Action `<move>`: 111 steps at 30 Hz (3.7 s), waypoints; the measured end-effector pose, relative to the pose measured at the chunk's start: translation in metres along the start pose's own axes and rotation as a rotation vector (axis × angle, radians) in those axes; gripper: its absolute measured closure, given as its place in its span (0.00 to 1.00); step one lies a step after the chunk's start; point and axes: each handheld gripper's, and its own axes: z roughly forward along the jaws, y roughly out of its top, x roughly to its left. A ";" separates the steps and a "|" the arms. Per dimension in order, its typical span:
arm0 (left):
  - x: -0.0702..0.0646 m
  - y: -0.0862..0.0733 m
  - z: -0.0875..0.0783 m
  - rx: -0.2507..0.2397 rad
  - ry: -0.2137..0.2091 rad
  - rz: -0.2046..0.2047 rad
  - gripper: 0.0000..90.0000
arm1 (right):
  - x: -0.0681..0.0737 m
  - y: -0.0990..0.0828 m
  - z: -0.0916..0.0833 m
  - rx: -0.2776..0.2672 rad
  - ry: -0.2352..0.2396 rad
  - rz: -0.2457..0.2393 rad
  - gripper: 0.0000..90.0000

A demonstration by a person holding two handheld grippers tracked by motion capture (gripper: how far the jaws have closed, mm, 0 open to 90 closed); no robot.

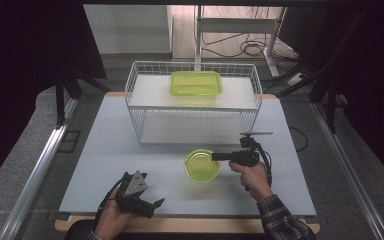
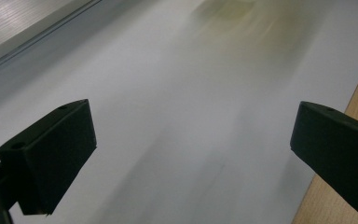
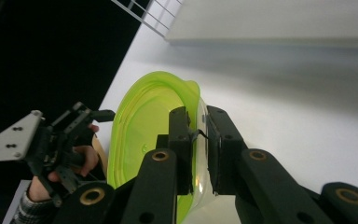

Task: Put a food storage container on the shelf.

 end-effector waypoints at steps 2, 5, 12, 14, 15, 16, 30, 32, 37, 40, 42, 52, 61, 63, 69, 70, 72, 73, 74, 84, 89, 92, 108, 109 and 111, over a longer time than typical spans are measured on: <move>0.000 0.000 0.000 -0.002 0.001 -0.003 0.00 | 0.007 0.004 -0.003 -0.013 0.012 -0.011 0.90; 0.001 0.000 -0.001 -0.005 0.000 -0.011 0.00 | 0.012 0.008 -0.007 -0.027 0.021 -0.020 0.90; 0.002 0.000 -0.001 0.000 -0.007 -0.034 0.00 | 0.023 0.017 -0.013 -0.042 0.027 -0.043 0.90; 0.002 0.000 -0.002 -0.001 -0.008 -0.043 0.00 | 0.026 0.019 -0.014 -0.046 0.026 -0.049 0.90; 0.003 0.000 -0.002 0.000 -0.009 -0.048 0.01 | 0.027 0.021 -0.014 -0.048 0.028 -0.053 0.90; 0.003 0.000 -0.002 -0.001 -0.011 -0.053 0.01 | 0.028 0.022 -0.015 -0.049 0.030 -0.053 0.90; 0.005 0.000 -0.003 -0.013 -0.022 -0.083 0.01 | 0.045 0.038 -0.023 -0.063 0.054 -0.072 0.90; 0.005 0.000 -0.003 -0.014 -0.023 -0.085 0.01 | 0.047 0.041 -0.024 -0.068 0.053 -0.077 0.90; 0.005 0.000 -0.003 -0.014 -0.019 -0.082 0.01 | 0.052 0.046 -0.027 -0.072 0.061 -0.079 0.90; 0.005 0.000 -0.004 -0.014 -0.017 -0.079 0.01 | 0.057 0.051 -0.030 -0.077 0.066 -0.083 0.90; 0.005 0.000 -0.004 -0.017 -0.013 -0.077 0.01 | 0.058 0.053 -0.031 -0.079 0.067 -0.084 0.90; 0.005 0.001 -0.006 -0.035 -0.010 -0.074 0.01 | 0.071 0.070 -0.040 -0.098 0.076 -0.090 0.90; 0.006 0.001 -0.006 -0.033 -0.040 -0.116 0.01 | 0.078 0.082 -0.048 -0.118 0.073 -0.096 0.90; 0.006 0.001 -0.006 -0.033 -0.042 -0.118 0.01 | 0.079 0.083 -0.049 -0.121 0.074 -0.096 0.90; 0.008 0.001 -0.007 -0.048 -0.065 -0.145 0.01 | 0.086 0.093 -0.055 -0.134 0.075 -0.105 0.90; 0.008 0.001 -0.007 -0.052 -0.067 -0.149 0.01 | 0.086 0.093 -0.055 -0.134 0.075 -0.105 0.90; 0.009 0.001 -0.008 -0.058 -0.077 -0.158 0.01 | 0.088 0.096 -0.056 -0.139 0.079 -0.104 0.90; 0.009 0.002 -0.008 -0.060 -0.079 -0.160 0.01 | 0.088 0.098 -0.057 -0.141 0.077 -0.104 0.90; 0.009 0.002 -0.008 -0.067 -0.081 -0.167 0.01 | 0.089 0.100 -0.058 -0.144 0.080 -0.102 0.90; 0.010 0.001 -0.010 -0.078 -0.087 -0.179 0.01 | 0.103 0.121 -0.061 -0.163 0.075 -0.123 0.90; 0.010 0.001 -0.010 -0.080 -0.087 -0.181 0.01 | 0.109 0.129 -0.063 -0.175 0.066 -0.133 0.90; 0.010 0.001 -0.010 -0.081 -0.084 -0.180 0.01 | 0.113 0.136 -0.065 -0.190 0.063 -0.137 0.90; 0.011 0.001 -0.011 -0.083 -0.084 -0.186 0.01 | 0.125 0.172 -0.066 -0.251 0.009 -0.138 0.90; 0.011 0.001 -0.011 -0.083 -0.083 -0.185 0.01 | 0.126 0.175 -0.065 -0.255 0.001 -0.143 0.90; 0.011 0.001 -0.011 -0.081 -0.084 -0.183 0.01 | 0.128 0.180 -0.065 -0.263 -0.011 -0.142 0.90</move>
